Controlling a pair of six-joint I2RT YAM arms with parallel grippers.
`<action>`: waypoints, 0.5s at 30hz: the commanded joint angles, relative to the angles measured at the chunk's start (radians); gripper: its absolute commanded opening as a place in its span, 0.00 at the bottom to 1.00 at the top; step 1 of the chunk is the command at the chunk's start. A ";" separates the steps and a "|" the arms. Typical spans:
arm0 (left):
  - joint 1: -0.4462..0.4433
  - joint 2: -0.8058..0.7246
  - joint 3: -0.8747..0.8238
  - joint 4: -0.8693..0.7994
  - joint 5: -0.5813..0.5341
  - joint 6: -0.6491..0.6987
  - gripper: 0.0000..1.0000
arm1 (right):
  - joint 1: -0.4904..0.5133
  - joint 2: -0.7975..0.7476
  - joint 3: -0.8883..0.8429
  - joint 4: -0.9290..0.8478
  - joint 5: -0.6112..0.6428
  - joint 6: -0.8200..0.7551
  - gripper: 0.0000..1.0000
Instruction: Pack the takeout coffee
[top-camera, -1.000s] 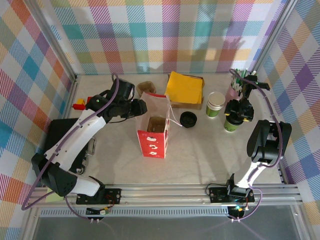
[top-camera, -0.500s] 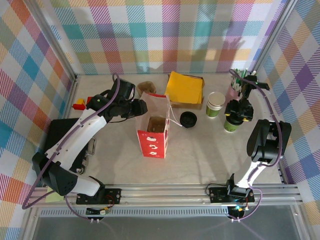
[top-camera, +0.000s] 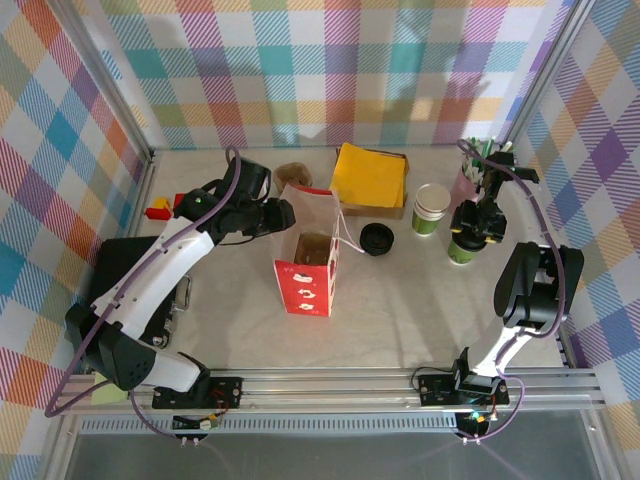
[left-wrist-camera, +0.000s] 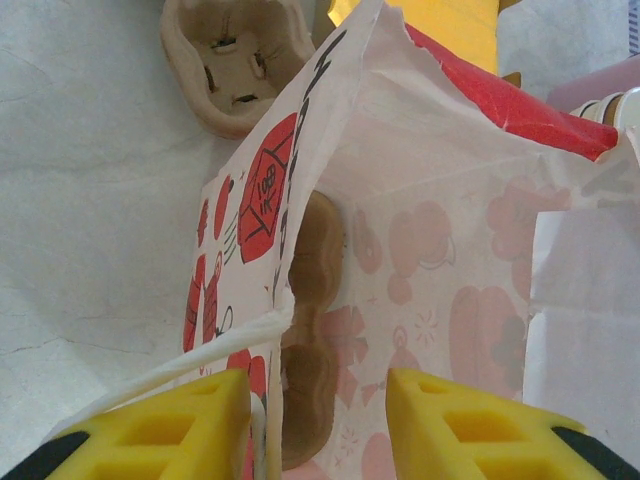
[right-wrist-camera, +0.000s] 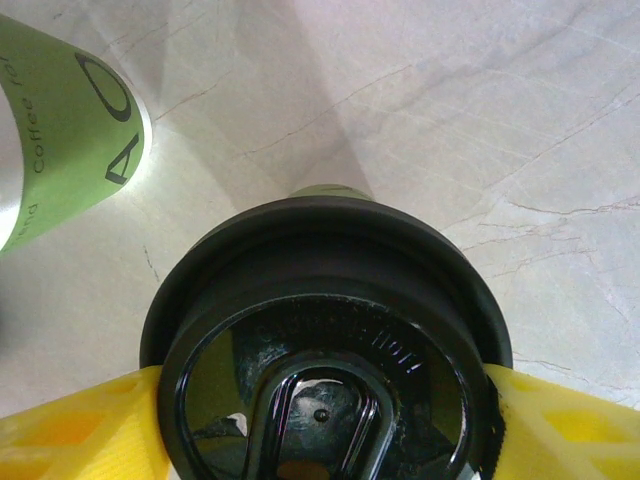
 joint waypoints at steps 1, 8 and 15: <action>0.002 0.002 0.000 0.020 0.022 0.012 0.40 | 0.011 -0.039 -0.015 -0.053 0.023 0.006 0.69; 0.002 -0.004 -0.003 0.020 0.023 0.010 0.40 | 0.037 -0.111 0.001 -0.109 0.015 0.019 0.68; 0.002 -0.011 -0.010 0.022 0.029 0.005 0.40 | 0.119 -0.185 0.067 -0.212 0.019 0.049 0.67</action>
